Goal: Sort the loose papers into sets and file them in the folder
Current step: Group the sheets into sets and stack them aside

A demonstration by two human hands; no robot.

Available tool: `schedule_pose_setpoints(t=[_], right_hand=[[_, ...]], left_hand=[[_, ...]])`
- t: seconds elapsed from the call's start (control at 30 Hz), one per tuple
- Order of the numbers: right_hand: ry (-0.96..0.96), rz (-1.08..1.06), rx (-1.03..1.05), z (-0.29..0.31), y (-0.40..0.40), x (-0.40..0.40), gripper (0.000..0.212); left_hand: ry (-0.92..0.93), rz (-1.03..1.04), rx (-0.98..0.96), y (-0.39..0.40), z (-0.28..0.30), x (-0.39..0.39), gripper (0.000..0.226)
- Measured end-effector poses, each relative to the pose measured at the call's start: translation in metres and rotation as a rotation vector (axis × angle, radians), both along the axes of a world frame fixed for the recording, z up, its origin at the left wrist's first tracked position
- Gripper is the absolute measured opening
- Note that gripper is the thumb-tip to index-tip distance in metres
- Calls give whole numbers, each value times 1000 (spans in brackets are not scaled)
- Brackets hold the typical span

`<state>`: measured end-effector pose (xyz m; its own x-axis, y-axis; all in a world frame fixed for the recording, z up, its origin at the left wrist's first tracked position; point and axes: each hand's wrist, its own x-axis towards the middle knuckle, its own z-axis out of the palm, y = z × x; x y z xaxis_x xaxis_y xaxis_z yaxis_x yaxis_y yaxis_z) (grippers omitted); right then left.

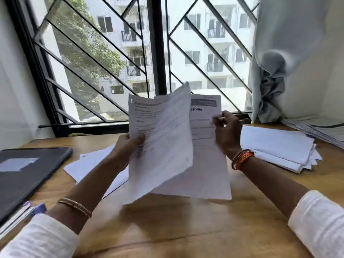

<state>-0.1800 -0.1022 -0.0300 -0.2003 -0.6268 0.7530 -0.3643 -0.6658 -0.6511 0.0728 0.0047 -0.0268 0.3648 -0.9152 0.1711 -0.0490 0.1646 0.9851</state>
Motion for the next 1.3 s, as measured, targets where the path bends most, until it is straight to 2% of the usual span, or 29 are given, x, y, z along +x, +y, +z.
schedule_pose_setpoints(t=[0.17,0.3,0.37,0.43,0.5,0.53,0.6,0.67,0.73,0.77,0.83,0.87,0.93,0.97,1.0,1.03,1.1,1.13,1.2,1.3], right_hand=[[-157,276,211,-12,2,20,22],[-292,419,347,-11,5,17,18],[-361,523,473,-1,15,16,27],[-352,724,696,10,24,10,45],[-277,882,803,14,35,9,41],[-202,916,818,13,42,12,32],[-119,842,799,8,48,20,31],[-159,801,773,3,51,28,33],[-193,811,760,1,49,31,33],[-198,827,769,0,47,32,30],[-235,922,830,0,44,38,26],[-275,948,855,0,38,44,38],[-284,889,849,0,26,58,52],[-220,853,801,-3,20,69,50],[-64,805,716,-7,16,78,41],[176,733,610,-14,11,90,33],[662,638,417,-27,9,116,43],[823,631,356,-30,12,131,54],[1000,643,264,-33,22,158,63],[1166,647,211,-37,32,183,62]], left_hand=[[-209,155,21,-3,-11,-25,13],[-181,198,9,-1,-9,-18,12],[-198,217,16,0,-10,-12,13],[-320,294,0,-1,-13,-6,16],[-420,365,-11,-1,-17,-4,25],[-387,371,-10,0,-17,-3,30],[-172,260,13,6,-7,-6,30],[77,-84,132,18,6,-4,11],[117,-390,236,29,6,10,19],[76,-449,234,31,2,16,27],[34,-359,184,28,-7,29,47],[62,-252,131,26,-8,36,50],[162,-33,9,24,-2,49,39],[203,93,-51,24,1,60,30],[214,222,-100,24,4,72,24],[206,342,-137,25,5,85,25],[167,507,-177,27,3,111,37],[147,563,-176,27,0,123,43],[117,623,-123,28,-5,137,47],[53,676,-49,31,-9,141,41]])
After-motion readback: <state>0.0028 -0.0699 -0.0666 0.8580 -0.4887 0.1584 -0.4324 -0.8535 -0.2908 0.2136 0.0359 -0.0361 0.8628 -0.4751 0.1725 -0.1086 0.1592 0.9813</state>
